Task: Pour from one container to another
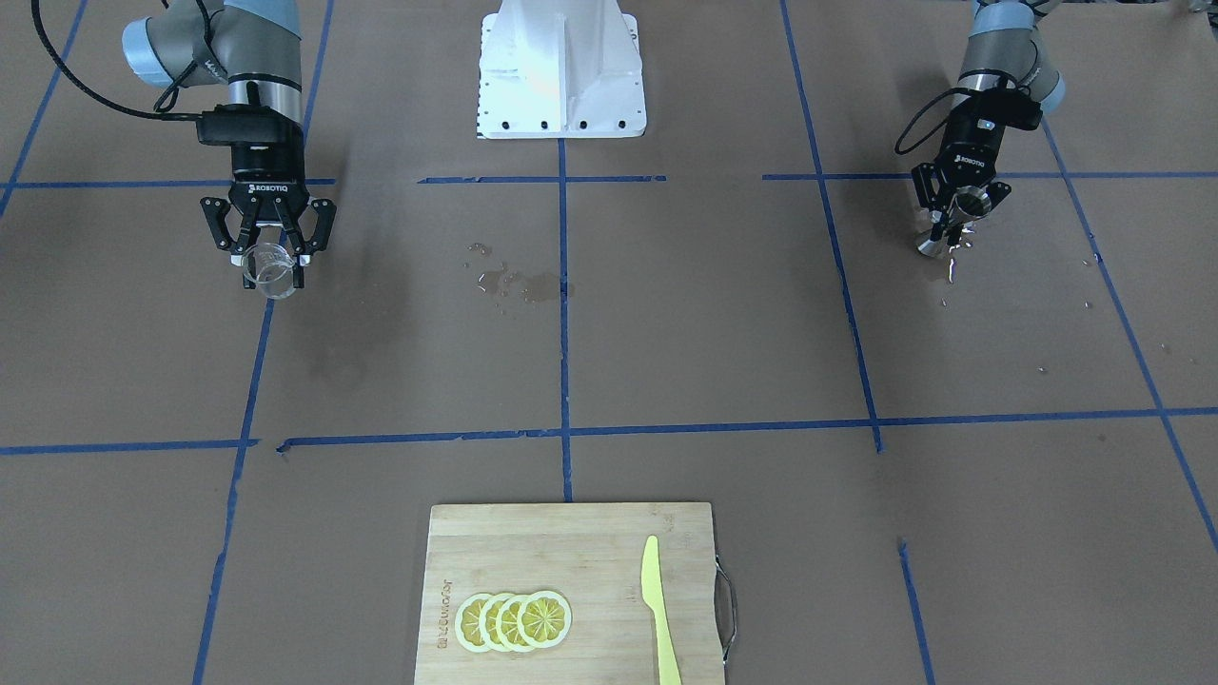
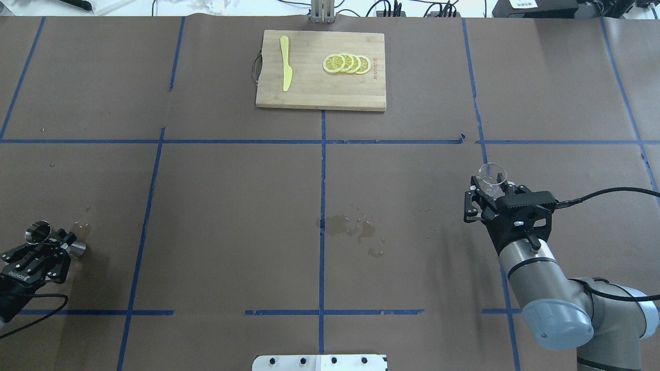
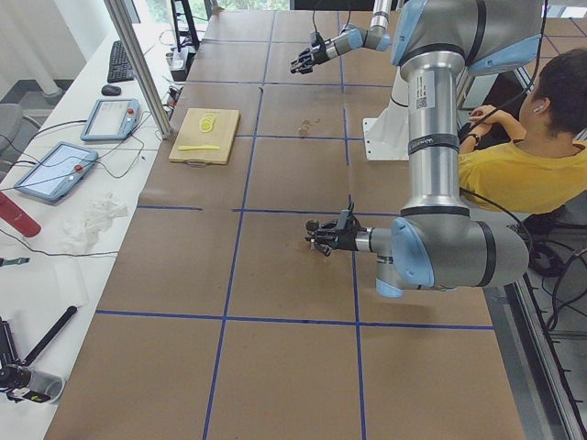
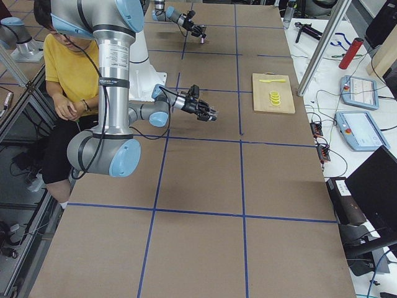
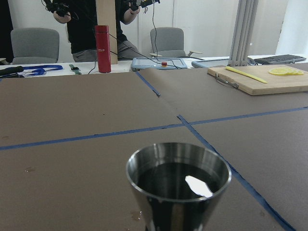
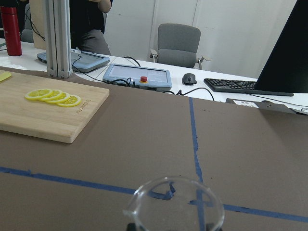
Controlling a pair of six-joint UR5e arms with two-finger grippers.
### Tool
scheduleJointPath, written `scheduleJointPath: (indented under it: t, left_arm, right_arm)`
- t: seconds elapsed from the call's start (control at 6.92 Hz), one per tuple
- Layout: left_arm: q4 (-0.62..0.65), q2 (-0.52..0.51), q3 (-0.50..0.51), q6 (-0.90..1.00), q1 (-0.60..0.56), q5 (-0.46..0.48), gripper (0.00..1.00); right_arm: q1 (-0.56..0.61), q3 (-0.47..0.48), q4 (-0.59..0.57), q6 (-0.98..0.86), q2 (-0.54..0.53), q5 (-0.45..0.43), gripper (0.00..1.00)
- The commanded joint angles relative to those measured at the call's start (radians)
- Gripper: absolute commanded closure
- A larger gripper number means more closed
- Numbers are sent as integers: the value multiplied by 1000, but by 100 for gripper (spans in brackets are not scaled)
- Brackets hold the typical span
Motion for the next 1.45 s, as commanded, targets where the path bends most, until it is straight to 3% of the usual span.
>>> scheduleJointPath:
  t: [0.0,0.43,0.58,0.72,1.3]
  left_arm:
    - [1,0,1,0,6,2,100]
    - [1,0,9,1,10,2,100]
    - [1,0,9,0,10,1,24]
    - [0,0,9,0,12,-1,0]
    - [0,2,12,0,12,4,0]
  right_arm:
    - [0,3,0,0,1,0,100]
    - [0,7,0,2,1,-2,100]
    - [0,9,0,2,1,-2,100]
    - [0,9,0,2,1,-2,100]
    - [0,9,0,2,1,-2,100]
